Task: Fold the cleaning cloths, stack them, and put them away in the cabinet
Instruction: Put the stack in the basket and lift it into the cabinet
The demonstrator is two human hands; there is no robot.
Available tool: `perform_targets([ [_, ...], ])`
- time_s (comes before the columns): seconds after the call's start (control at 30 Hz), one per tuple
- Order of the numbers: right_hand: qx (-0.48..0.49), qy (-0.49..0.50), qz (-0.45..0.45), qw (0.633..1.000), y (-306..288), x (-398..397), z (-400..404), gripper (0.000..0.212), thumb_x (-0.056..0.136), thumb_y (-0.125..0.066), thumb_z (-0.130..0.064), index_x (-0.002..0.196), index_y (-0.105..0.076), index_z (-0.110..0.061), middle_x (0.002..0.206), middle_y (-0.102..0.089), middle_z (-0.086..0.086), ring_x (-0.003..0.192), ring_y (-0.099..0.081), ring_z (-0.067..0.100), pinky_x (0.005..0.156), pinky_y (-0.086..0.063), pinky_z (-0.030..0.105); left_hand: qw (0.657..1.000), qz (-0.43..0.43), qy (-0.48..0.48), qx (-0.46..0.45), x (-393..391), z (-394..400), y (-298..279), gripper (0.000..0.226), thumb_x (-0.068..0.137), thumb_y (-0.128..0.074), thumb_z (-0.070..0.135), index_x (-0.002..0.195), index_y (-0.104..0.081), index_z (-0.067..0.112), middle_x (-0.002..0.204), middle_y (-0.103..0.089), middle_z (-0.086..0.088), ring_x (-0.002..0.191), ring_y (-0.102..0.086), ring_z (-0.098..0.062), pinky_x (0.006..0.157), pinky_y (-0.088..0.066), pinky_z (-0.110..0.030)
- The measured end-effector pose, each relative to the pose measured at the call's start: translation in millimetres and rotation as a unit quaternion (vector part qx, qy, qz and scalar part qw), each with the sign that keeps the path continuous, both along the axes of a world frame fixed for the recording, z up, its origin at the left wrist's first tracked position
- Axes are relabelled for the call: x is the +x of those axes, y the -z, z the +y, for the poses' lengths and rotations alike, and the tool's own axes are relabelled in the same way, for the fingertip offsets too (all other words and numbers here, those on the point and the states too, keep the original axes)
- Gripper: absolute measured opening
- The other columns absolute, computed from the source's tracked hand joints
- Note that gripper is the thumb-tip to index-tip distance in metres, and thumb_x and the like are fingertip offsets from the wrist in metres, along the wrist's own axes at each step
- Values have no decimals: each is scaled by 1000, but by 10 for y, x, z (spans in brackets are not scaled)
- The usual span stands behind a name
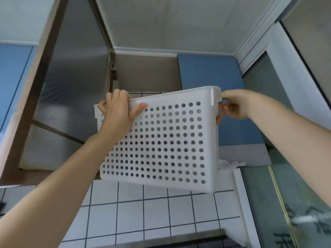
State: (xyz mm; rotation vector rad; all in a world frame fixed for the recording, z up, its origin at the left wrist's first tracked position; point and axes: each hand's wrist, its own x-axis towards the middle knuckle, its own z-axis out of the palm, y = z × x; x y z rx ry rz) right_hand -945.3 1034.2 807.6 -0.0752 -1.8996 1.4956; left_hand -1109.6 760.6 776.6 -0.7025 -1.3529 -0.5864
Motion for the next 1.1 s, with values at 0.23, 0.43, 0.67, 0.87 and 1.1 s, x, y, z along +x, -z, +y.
perform_targets([
  [0.23,32,95,-1,995,167,-446,-16,9,83,-54,-12,83,-58,-5,74,-69,30,35,-57,15,30,-36,11,993,-116,8,14,-318,93,364,44,94,-33,53,117,-42,17,119,-35,0,121,-34,-22,113,-16,-50],
  [0.43,54,155,11,986,144,-602,-37,15,80,-40,-6,87,-53,-1,74,-68,30,41,-55,24,34,-42,15,970,-198,134,-30,229,680,904,83,88,-29,68,147,18,32,155,28,0,144,21,-28,113,4,-57],
  [0.67,84,207,129,966,357,-645,53,35,94,-29,-30,85,-49,-4,63,-69,20,35,-60,24,37,-47,20,971,-209,100,-66,389,1033,1057,121,65,-54,80,136,36,41,145,46,2,135,39,-31,107,5,-71],
  [0.87,72,208,93,971,773,-1245,340,69,95,-20,-55,119,-54,-1,113,-59,13,102,-57,32,96,-46,46,967,-204,86,-126,243,992,886,120,66,-56,78,139,31,40,146,44,9,136,39,-25,107,5,-69],
  [1.1,-32,48,83,995,996,-1588,248,61,100,-26,-48,147,-23,-8,146,-36,9,133,-38,27,111,-29,39,946,-283,79,-139,-9,665,399,97,78,-45,74,148,11,35,158,19,5,145,17,-26,114,-6,-63],
])
